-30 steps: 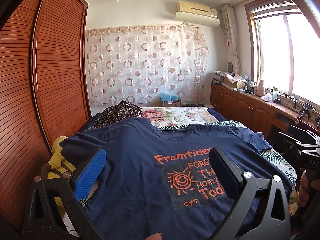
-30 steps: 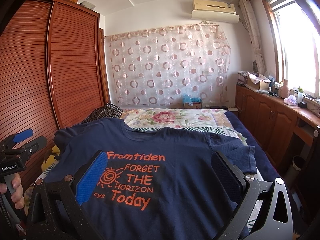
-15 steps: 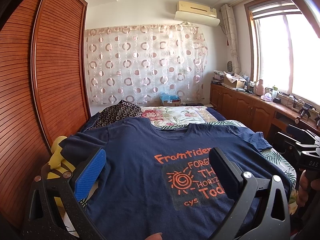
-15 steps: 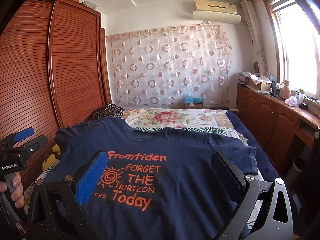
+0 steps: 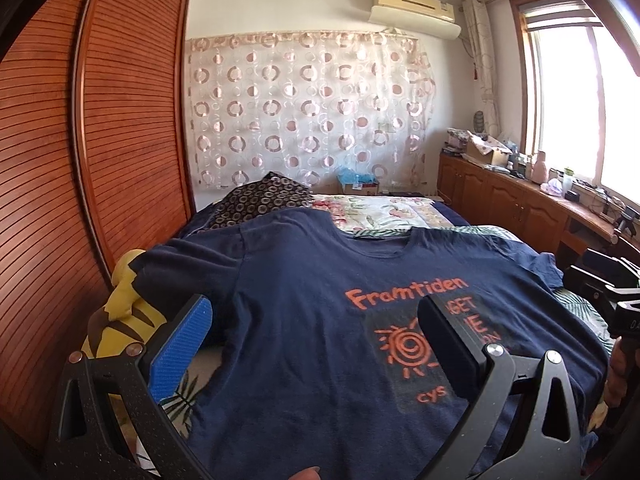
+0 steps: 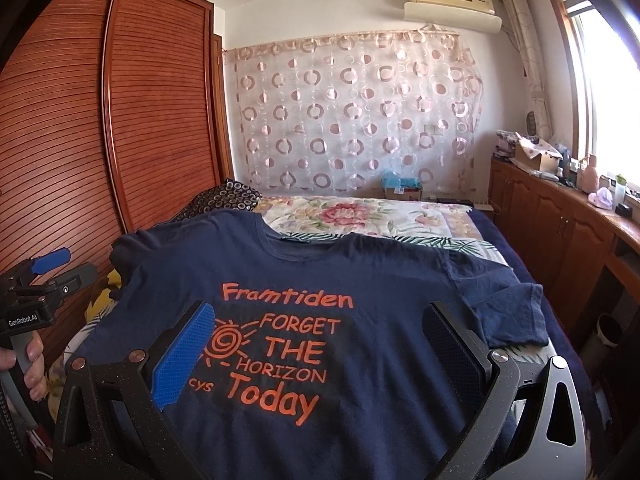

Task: Fold small clothes
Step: 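Grasp the sleeve nearest the left tool and fold it onto the shirt body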

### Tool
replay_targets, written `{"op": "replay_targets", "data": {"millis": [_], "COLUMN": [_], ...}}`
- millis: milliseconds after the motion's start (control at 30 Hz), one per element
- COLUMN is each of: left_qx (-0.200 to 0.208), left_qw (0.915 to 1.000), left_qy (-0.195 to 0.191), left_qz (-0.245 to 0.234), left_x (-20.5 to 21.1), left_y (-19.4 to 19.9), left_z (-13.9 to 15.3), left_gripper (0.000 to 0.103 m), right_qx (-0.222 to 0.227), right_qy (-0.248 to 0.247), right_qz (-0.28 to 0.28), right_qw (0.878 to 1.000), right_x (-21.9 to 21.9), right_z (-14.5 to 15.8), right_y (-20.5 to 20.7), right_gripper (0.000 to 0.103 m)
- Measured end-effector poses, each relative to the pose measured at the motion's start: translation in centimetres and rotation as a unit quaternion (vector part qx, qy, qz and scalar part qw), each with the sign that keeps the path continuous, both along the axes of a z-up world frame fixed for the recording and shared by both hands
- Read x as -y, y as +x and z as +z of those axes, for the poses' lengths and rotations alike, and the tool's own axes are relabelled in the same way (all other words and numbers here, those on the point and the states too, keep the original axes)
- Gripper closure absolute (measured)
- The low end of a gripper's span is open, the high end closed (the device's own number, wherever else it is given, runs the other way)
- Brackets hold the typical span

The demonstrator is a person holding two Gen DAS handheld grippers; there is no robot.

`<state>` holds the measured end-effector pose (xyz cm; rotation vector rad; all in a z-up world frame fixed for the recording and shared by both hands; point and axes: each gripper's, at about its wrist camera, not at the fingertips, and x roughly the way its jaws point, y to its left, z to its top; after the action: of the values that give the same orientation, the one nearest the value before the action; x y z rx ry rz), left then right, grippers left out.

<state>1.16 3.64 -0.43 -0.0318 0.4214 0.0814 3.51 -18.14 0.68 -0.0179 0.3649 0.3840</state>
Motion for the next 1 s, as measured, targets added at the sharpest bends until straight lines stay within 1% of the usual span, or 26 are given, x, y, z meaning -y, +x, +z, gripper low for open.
{"op": "replay_targets", "data": {"millis": [100, 200, 333, 467, 567, 733, 800, 833, 900, 933, 1000], "left_qx": [-0.001, -0.009, -0.03, -0.049, -0.07, -0.096, -0.108, -0.115, -0.13, -0.138, -0.156], "left_qw": [1.0, 0.9997, 0.9991, 0.9985, 0.9975, 0.9954, 0.994, 0.993, 0.9904, 0.9888, 0.9855], "left_qy": [0.0, 0.017, 0.027, 0.024, 0.003, 0.0, -0.006, -0.015, -0.04, -0.05, -0.062], "left_qz": [0.009, 0.018, 0.009, -0.001, -0.011, 0.008, 0.018, 0.023, 0.025, 0.024, 0.022], "left_x": [-1.4, -2.7, -4.1, -5.8, -7.6, -10.7, -11.7, -12.4, -13.9, -14.4, -15.0], "left_y": [0.6, 1.2, 2.0, 2.6, 3.3, 4.5, 5.0, 5.2, 5.8, 6.1, 6.8], "left_z": [-0.4, -0.9, -1.4, -1.9, -2.7, -4.1, -4.8, -5.2, -6.1, -6.5, -7.6], "left_gripper": [0.0, 0.0, 0.0, 0.0, 0.0, 0.001, 0.008, 0.01, 0.019, 0.02, 0.028], "right_qx": [-0.001, 0.003, -0.008, -0.024, -0.039, -0.063, -0.076, -0.081, -0.089, -0.092, -0.095], "right_qy": [-0.004, -0.024, -0.015, -0.01, -0.012, -0.03, -0.036, -0.038, -0.045, -0.05, -0.061], "right_qz": [0.007, 0.003, 0.023, 0.039, 0.051, 0.066, 0.073, 0.076, 0.082, 0.086, 0.092], "right_qw": [1.0, 1.0, 1.0, 0.999, 0.998, 0.995, 0.994, 0.993, 0.992, 0.991, 0.989], "right_x": [-0.3, -1.2, -1.3, -1.3, -1.4, -2.2, -2.2, -2.1, -2.2, -2.3, -2.5], "right_z": [0.0, -0.1, -0.1, -0.3, -0.6, -1.1, -1.0, -0.9, -0.8, -0.7, -0.5], "right_y": [0.9, 1.5, 2.4, 3.4, 3.9, 5.4, 5.7, 5.8, 5.8, 5.9, 5.7], "right_gripper": [0.0, 0.0, 0.0, 0.0, 0.0, 0.0, 0.0, 0.0, 0.0, 0.0, 0.0]}}
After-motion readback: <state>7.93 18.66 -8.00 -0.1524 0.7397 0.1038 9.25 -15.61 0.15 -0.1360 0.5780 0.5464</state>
